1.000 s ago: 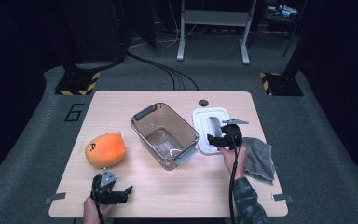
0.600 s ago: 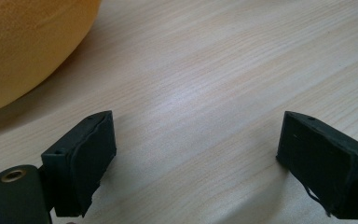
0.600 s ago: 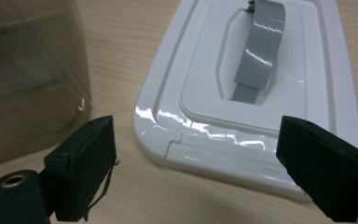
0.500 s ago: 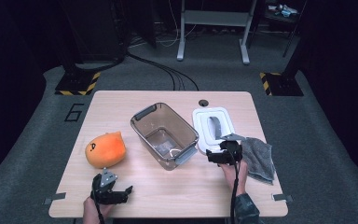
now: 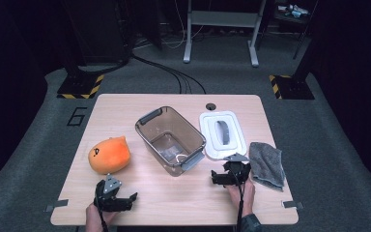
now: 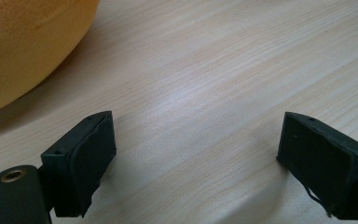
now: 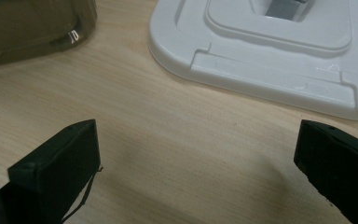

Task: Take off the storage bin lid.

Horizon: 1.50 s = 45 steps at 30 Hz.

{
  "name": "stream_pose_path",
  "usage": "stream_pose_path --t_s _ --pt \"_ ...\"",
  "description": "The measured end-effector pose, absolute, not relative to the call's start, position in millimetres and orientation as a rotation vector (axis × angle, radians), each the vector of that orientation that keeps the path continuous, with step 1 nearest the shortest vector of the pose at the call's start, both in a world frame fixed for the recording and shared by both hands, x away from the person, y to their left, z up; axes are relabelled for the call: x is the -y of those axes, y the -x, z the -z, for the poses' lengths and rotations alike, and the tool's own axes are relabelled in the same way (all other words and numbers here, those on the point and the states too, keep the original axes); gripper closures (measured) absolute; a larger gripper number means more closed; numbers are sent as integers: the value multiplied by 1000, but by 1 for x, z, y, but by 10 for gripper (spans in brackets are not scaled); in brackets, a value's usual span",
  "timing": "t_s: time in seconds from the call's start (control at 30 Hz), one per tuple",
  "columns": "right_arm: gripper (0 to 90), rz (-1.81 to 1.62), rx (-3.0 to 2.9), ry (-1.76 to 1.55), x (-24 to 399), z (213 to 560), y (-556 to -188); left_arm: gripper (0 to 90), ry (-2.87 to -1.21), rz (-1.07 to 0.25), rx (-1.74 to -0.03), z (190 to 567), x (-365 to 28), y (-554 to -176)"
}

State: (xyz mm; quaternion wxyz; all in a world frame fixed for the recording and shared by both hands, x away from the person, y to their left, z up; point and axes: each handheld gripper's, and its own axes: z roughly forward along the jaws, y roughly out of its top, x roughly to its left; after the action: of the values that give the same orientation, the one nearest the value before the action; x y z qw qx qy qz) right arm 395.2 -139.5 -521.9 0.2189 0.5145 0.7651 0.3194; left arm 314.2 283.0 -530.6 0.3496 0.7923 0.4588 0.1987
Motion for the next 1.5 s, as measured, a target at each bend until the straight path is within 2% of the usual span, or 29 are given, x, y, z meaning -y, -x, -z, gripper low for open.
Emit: stream_pose_path --t_s 0.3,0.67,0.9,1.1,1.5 --pt "0 -872 -2123 -1449 144 528 -392 108 -1981 -521 -1226 512 -288 -305" --pt "0 -888 -2103 -1436 145 530 -389 106 -1845 -635 -1392 463 -301 -308" --pt "0 -888 -2102 -1435 145 530 -389 105 -1769 -687 -1471 439 -317 -330" --pt "0 -887 -2101 -1436 144 530 -389 104 -1747 -665 -1528 428 -330 -357" --pt "0 -886 -2100 -1437 144 530 -389 105 -1769 -622 -1646 443 -329 -403"
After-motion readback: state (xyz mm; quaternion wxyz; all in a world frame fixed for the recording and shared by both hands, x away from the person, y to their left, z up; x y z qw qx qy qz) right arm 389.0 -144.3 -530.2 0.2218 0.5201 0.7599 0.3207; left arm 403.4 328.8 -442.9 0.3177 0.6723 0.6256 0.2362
